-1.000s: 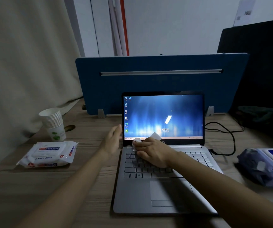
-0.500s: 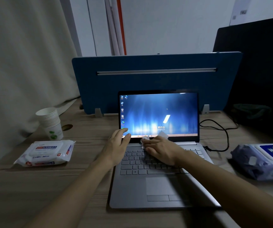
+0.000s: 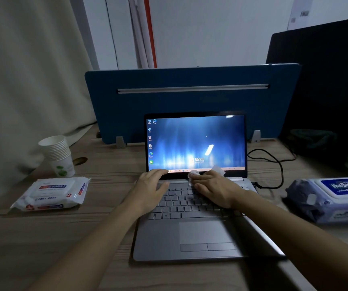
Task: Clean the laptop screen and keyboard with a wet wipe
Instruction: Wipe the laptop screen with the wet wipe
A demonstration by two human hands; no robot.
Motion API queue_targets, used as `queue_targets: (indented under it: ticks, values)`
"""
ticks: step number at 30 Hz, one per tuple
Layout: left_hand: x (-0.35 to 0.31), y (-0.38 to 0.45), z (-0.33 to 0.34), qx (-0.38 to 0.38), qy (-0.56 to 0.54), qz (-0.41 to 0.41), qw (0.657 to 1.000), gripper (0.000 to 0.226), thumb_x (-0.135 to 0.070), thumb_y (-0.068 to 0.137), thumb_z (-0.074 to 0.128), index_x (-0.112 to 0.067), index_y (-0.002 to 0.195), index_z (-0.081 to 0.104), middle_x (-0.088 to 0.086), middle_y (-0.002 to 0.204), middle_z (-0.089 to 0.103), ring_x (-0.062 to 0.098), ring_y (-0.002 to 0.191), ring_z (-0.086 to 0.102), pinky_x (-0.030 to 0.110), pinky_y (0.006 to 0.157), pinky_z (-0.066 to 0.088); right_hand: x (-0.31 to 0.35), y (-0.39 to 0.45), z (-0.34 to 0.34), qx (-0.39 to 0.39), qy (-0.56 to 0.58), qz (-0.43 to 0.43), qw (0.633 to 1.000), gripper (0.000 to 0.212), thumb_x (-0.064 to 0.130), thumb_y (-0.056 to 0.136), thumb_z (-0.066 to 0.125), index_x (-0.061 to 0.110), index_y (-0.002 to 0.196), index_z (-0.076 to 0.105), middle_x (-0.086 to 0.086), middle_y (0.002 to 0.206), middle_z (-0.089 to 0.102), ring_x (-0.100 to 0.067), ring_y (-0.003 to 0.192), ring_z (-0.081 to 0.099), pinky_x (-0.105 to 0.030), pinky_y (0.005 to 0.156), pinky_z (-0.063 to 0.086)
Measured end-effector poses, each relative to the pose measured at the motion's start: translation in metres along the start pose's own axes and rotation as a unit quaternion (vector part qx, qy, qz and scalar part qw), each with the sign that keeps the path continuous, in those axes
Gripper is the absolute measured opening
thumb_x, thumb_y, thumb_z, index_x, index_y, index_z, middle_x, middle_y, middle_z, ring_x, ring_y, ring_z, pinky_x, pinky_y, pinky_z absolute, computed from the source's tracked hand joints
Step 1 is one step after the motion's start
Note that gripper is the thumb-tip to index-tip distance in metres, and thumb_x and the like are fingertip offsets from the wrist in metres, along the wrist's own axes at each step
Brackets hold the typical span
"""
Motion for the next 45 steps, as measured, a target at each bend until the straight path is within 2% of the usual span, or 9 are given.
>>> queue_targets:
  ticks: [6, 11, 15, 21, 25, 31, 34, 40, 45]
  values:
    - [-0.01, -0.002, 0.002, 0.021, 0.031, 0.0, 0.999, 0.042, -0.041, 0.097, 0.044, -0.031, 0.137, 0.046, -0.013, 0.141, 0.048, 0.015, 0.131, 0.039, 0.044, 0.107, 0.035, -0.011, -0.008, 0.0, -0.003, 0.004, 0.008, 1.0, 0.041, 0.03, 0.106, 0.029, 0.019, 0.132, 0.058, 0.004, 0.155, 0.038, -0.017, 0.126, 0.043, -0.015, 0.101, 0.017]
    - [-0.016, -0.002, 0.003, 0.035, 0.041, -0.005, 0.999, 0.043, -0.045, 0.097, 0.042, -0.034, 0.139, 0.043, -0.015, 0.143, 0.045, 0.014, 0.133, 0.036, 0.045, 0.107, 0.034, -0.021, -0.017, -0.001, 0.006, 0.005, 0.029, 1.0, 0.043, 0.033, 0.106, 0.025, 0.021, 0.128, 0.06, 0.007, 0.154, 0.04, -0.013, 0.123, 0.041, -0.023, 0.106, 0.024]
    - [-0.02, 0.0, 0.006, 0.04, 0.042, 0.0, 0.998, 0.044, -0.044, 0.097, 0.042, -0.033, 0.139, 0.043, -0.013, 0.143, 0.046, 0.015, 0.133, 0.037, 0.045, 0.107, 0.035, -0.033, -0.026, -0.001, 0.013, -0.002, 0.066, 0.998, 0.048, 0.039, 0.104, 0.02, 0.023, 0.128, 0.058, 0.009, 0.152, 0.042, -0.023, 0.119, 0.047, -0.037, 0.109, 0.032]
    - [-0.026, -0.001, 0.014, 0.05, 0.04, 0.011, 0.998, 0.047, -0.042, 0.097, 0.043, -0.034, 0.143, 0.04, -0.014, 0.151, 0.039, 0.01, 0.138, 0.032, 0.039, 0.112, 0.031, -0.05, -0.038, -0.002, 0.025, -0.026, 0.074, 0.997, 0.045, 0.036, 0.105, 0.019, 0.025, 0.123, 0.059, 0.012, 0.156, 0.035, -0.019, 0.113, 0.046, -0.035, 0.106, 0.031]
    - [-0.029, -0.002, 0.017, 0.06, 0.064, 0.018, 0.996, 0.048, -0.043, 0.098, 0.041, -0.034, 0.145, 0.038, -0.014, 0.153, 0.035, 0.008, 0.141, 0.029, 0.037, 0.111, 0.03, -0.045, -0.038, -0.003, 0.011, -0.019, 0.068, 0.997, 0.046, 0.041, 0.103, 0.012, 0.027, 0.107, 0.056, 0.014, 0.126, 0.052, -0.016, 0.094, 0.042, -0.038, 0.1, 0.036]
    - [-0.033, -0.004, 0.019, 0.077, 0.1, 0.023, 0.992, 0.049, -0.045, 0.098, 0.038, -0.036, 0.146, 0.034, -0.015, 0.152, 0.036, 0.01, 0.139, 0.031, 0.038, 0.109, 0.03, -0.028, -0.024, 0.005, 0.027, -0.006, 0.038, 0.999, 0.044, 0.043, 0.104, 0.013, 0.031, 0.111, 0.055, 0.016, 0.137, 0.047, -0.018, 0.101, 0.042, -0.035, 0.102, 0.034]
    - [-0.032, -0.004, 0.021, 0.09, 0.113, 0.024, 0.989, 0.051, -0.047, 0.098, 0.037, -0.035, 0.147, 0.033, -0.014, 0.151, 0.039, 0.012, 0.137, 0.034, 0.042, 0.109, 0.031, -0.038, -0.03, 0.004, 0.03, -0.001, 0.063, 0.998, 0.048, 0.046, 0.102, 0.011, 0.034, 0.12, 0.054, 0.017, 0.15, 0.039, -0.019, 0.111, 0.043, -0.037, 0.104, 0.034]
    - [-0.032, -0.003, 0.028, 0.092, 0.131, 0.035, 0.987, 0.05, -0.05, 0.097, 0.035, -0.033, 0.144, 0.036, -0.015, 0.147, 0.043, 0.012, 0.134, 0.038, 0.044, 0.106, 0.033, -0.062, -0.061, -0.009, 0.006, -0.001, 0.127, 0.992, 0.061, 0.059, 0.093, 0.003, 0.035, 0.115, 0.055, 0.027, 0.152, 0.032, -0.02, 0.117, 0.044, -0.039, 0.104, 0.035]
    - [-0.033, -0.002, 0.029, 0.088, 0.139, 0.033, 0.986, 0.048, -0.051, 0.097, 0.035, -0.035, 0.142, 0.038, -0.016, 0.144, 0.046, 0.013, 0.132, 0.041, 0.044, 0.103, 0.035, -0.048, -0.054, -0.01, 0.008, 0.011, 0.109, 0.994, 0.055, 0.056, 0.095, 0.005, 0.03, 0.102, 0.053, 0.017, 0.124, 0.051, -0.022, 0.108, 0.046, -0.04, 0.1, 0.036]
Point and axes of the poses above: each hand's wrist, its own y-axis towards the middle knuckle, its own z-axis out of the palm, x = y × z, the point moved 3 cm from there along y, towards the middle knuckle
